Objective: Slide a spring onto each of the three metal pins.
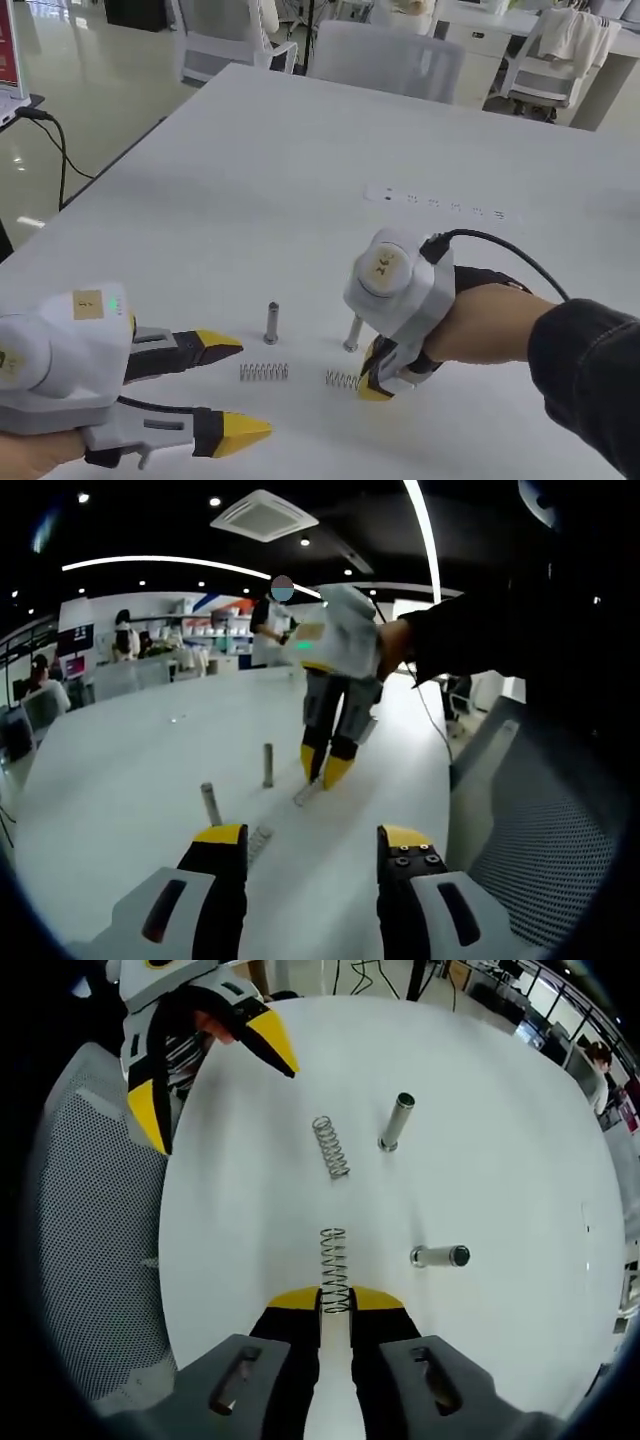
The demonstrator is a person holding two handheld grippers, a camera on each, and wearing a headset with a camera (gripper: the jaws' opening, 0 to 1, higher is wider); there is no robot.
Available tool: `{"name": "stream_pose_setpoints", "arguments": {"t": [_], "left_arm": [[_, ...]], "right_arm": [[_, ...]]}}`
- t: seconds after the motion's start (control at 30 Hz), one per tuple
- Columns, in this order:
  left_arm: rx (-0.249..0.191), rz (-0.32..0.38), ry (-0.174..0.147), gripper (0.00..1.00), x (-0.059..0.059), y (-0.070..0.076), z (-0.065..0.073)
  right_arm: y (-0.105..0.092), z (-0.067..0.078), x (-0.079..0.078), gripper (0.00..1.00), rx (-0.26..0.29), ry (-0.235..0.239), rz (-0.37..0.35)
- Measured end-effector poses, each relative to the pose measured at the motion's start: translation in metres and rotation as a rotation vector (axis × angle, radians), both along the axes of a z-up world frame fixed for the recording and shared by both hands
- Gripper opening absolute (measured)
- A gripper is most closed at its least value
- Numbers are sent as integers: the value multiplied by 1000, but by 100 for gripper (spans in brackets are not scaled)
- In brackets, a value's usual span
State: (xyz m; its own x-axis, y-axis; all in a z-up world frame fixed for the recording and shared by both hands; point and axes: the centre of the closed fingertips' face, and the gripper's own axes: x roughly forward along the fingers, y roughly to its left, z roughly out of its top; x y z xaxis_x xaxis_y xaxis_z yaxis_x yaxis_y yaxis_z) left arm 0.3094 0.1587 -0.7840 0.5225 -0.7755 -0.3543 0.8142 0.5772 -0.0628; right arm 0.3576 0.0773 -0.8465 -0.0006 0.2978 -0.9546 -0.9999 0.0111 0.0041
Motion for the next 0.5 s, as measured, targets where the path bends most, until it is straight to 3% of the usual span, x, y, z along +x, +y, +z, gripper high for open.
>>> {"name": "stream_pose_setpoints", "arguments": {"t": [0.5], "left_arm": [[25, -83, -14, 44, -1, -27, 8]], "right_arm": [[-6, 30, -19, 8, 32, -10, 27]]}}
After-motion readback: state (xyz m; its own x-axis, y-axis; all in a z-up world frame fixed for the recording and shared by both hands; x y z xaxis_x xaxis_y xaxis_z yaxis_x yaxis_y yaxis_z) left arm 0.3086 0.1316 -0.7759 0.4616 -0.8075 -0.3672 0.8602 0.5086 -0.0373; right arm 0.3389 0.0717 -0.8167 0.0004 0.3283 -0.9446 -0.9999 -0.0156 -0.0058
